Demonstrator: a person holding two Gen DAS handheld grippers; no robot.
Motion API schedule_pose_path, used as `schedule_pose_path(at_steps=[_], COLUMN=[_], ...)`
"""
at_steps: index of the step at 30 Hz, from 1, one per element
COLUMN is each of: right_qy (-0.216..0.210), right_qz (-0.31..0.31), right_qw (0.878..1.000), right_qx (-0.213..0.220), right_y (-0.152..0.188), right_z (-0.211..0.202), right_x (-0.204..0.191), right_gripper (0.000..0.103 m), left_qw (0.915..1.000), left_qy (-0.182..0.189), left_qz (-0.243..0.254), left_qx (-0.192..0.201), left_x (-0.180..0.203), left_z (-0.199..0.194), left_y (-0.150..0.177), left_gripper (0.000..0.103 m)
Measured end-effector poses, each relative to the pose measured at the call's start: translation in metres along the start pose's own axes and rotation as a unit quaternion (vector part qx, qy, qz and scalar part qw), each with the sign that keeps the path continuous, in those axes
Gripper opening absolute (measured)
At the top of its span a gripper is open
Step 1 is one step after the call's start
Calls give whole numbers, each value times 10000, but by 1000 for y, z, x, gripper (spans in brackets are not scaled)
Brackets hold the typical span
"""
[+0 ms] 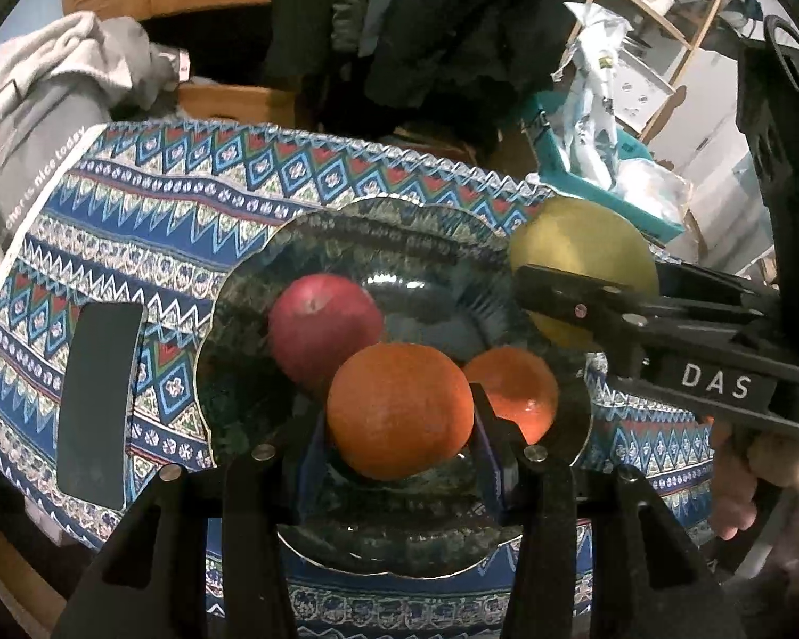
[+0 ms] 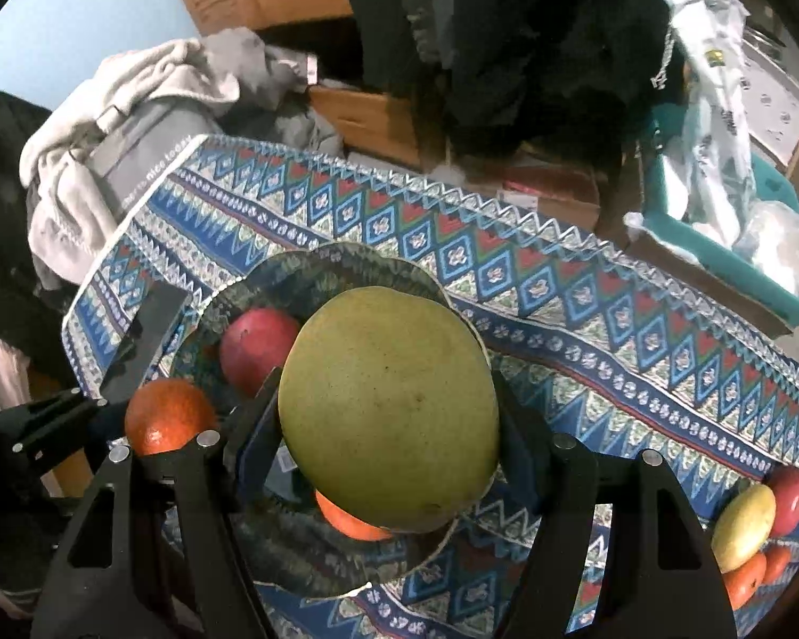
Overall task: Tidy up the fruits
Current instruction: 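Lower the orange onto the glass plate with the left gripper while the right lowers the pear, then open both grippers to release the pear and orange on the plate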
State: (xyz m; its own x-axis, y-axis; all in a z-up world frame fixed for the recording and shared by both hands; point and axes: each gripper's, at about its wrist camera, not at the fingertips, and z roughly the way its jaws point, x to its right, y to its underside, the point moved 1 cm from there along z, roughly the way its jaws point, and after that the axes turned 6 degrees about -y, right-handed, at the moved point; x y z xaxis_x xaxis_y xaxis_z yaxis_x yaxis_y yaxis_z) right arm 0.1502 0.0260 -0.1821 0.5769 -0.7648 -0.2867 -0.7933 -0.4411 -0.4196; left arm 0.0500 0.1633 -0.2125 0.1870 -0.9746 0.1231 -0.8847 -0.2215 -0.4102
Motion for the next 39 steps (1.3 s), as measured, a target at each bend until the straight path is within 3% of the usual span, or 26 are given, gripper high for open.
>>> schedule_pose_path(at_steps=[26, 39], right_qy=[-16, -123], right_qz=[-8, 127], right_qw=[9988, 9986], right_qx=[-499, -499], right_y=[-1, -3], right_z=[51, 50], right_x=[-2, 1], right_gripper=[72, 71], left_qw=[9976, 9977], left_qy=[-153, -209], left_qz=[-379, -360], left_qx=[-563, -538], left_x=[-23, -23], left_z=[43, 42], left_y=[5, 5], left_gripper=[49, 52])
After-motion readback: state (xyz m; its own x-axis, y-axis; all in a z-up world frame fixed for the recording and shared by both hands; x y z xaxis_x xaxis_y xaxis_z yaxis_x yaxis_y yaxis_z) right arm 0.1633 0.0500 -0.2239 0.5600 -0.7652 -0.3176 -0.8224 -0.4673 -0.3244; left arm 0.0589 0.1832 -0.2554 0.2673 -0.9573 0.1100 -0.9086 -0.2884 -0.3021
